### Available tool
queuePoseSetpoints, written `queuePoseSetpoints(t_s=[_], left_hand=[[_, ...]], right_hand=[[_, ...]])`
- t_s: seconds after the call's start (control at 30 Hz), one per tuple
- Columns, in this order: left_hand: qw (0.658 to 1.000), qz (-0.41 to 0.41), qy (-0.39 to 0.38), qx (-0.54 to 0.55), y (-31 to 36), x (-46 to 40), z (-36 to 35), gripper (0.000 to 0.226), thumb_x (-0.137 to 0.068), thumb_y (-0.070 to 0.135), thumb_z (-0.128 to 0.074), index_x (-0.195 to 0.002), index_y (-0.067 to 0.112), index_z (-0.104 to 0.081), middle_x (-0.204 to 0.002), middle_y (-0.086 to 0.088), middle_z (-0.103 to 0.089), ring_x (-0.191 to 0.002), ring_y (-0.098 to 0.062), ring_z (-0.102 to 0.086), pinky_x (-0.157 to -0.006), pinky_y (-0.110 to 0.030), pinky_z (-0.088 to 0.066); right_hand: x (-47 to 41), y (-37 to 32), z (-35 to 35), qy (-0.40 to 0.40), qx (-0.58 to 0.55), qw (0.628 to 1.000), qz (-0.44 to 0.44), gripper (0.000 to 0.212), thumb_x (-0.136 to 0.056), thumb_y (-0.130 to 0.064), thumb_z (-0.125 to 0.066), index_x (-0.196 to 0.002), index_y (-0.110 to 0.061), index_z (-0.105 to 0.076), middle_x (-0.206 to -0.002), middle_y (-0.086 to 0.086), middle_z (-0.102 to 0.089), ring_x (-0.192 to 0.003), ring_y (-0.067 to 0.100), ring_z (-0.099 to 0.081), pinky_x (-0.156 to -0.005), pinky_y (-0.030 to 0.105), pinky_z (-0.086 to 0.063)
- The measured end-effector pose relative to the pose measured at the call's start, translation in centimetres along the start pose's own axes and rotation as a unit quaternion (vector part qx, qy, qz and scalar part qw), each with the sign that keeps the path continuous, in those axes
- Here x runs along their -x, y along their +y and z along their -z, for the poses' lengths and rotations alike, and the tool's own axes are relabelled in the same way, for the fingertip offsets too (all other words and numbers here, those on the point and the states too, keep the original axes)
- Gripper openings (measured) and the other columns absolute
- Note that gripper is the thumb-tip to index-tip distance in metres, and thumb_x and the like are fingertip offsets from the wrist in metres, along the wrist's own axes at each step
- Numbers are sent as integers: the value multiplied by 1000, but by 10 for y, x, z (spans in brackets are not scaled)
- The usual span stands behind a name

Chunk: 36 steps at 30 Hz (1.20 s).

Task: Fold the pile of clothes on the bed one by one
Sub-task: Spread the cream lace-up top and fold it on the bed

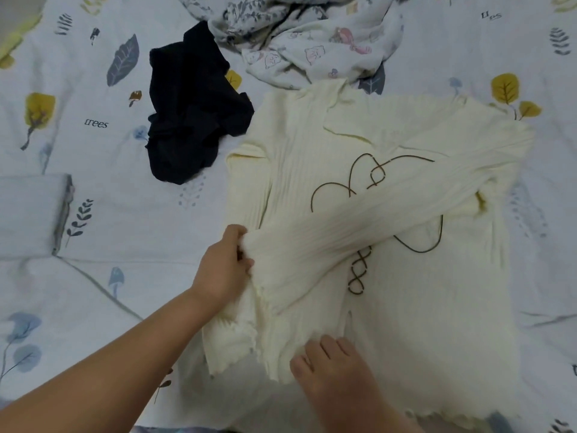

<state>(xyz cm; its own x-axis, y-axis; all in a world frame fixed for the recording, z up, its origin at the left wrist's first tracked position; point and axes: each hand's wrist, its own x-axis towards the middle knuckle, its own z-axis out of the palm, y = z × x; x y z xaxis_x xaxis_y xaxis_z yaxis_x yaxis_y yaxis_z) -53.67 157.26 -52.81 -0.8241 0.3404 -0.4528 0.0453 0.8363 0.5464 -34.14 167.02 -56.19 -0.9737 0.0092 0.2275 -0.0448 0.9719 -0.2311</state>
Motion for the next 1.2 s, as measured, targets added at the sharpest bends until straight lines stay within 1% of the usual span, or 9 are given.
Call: queuePoseSetpoints(t_s=[0.13,0.3,0.47,0.6,0.73,0.87,0.97,1.07,1.2], left_hand=[[996,23,-76,-42,3,10,0,76,-83,39,-65,-139,12,-22,-83,8,-50,-80,-16,-52,-70,-26,-39],[974,8,-198,-112,2,22,-3,121,-75,9,-73,-142,26,28,-95,0,-54,-75,-18,-57,-71,-28,-51],[977,-4,-187,-102,-10,22,-3,117,-81,7,-66,-138,31,34,-135,-12,-42,-98,-24,-58,-82,-30,-51],[982,-39,-159,-94,-24,28,-5,112,-83,4,-61,-131,41,33,-130,-8,-44,-100,-23,-57,-83,-30,-51],[982,-35,-124,-138,-27,36,-14,103,-85,6,-55,-134,31,32,-118,-4,-42,-91,-22,-55,-78,-31,-47],[951,-157,98,-247,-23,43,-33,69,-76,16,-42,-142,0,-28,-112,-20,-53,-89,-33,-53,-68,-39,-48],[917,-214,72,-328,-43,46,-48,68,-82,31,-34,-146,10,-24,-141,-21,-42,-126,-32,-35,-103,-46,-25],[894,-255,16,-369,-62,44,-51,61,-96,46,-17,-149,16,-16,-147,-15,-36,-135,-30,-28,-110,-46,-9],[939,-240,78,-234,-47,35,-26,51,-87,43,-38,-125,13,-54,-125,-14,-54,-115,-23,-44,-94,-35,-28]], right_hand=[[20,4,3,-148,-56,982,-102,27,-58,-39,-46,-67,-19,-63,-72,5,-60,-73,23,-41,-54,29,-46],[-14,12,22,-145,-192,885,-399,23,-88,-29,-47,-109,-21,-39,-95,-3,-48,-83,18,-55,-70,26,-42],[-29,22,20,-123,-332,786,-507,33,-83,-15,-63,-100,-27,-37,-93,-6,-55,-84,15,-51,-73,25,-34],[-20,29,35,-112,-274,832,-469,25,-87,-7,-55,-94,-26,-39,-80,-11,-49,-79,18,-50,-69,26,-32],[-11,35,40,-284,-106,868,-394,22,-88,-15,-54,-108,-20,-47,-106,1,-52,-96,22,-56,-77,31,-45],[-17,18,21,-112,-30,933,-342,44,-75,-31,-60,-114,-11,-53,-106,17,-57,-94,33,-58,-72,43,-51],[-25,11,7,-137,-12,958,-252,59,-89,-47,-29,-138,-14,-35,-143,18,-34,-133,32,-31,-108,48,-21],[-21,21,-15,-214,8,957,-194,68,-81,-52,-32,-140,-19,-36,-153,10,-25,-144,25,-12,-110,53,-8],[-34,18,-8,-155,7,964,-217,54,-76,-42,-38,-115,-13,-63,-123,16,-60,-117,30,-46,-98,51,-24]])
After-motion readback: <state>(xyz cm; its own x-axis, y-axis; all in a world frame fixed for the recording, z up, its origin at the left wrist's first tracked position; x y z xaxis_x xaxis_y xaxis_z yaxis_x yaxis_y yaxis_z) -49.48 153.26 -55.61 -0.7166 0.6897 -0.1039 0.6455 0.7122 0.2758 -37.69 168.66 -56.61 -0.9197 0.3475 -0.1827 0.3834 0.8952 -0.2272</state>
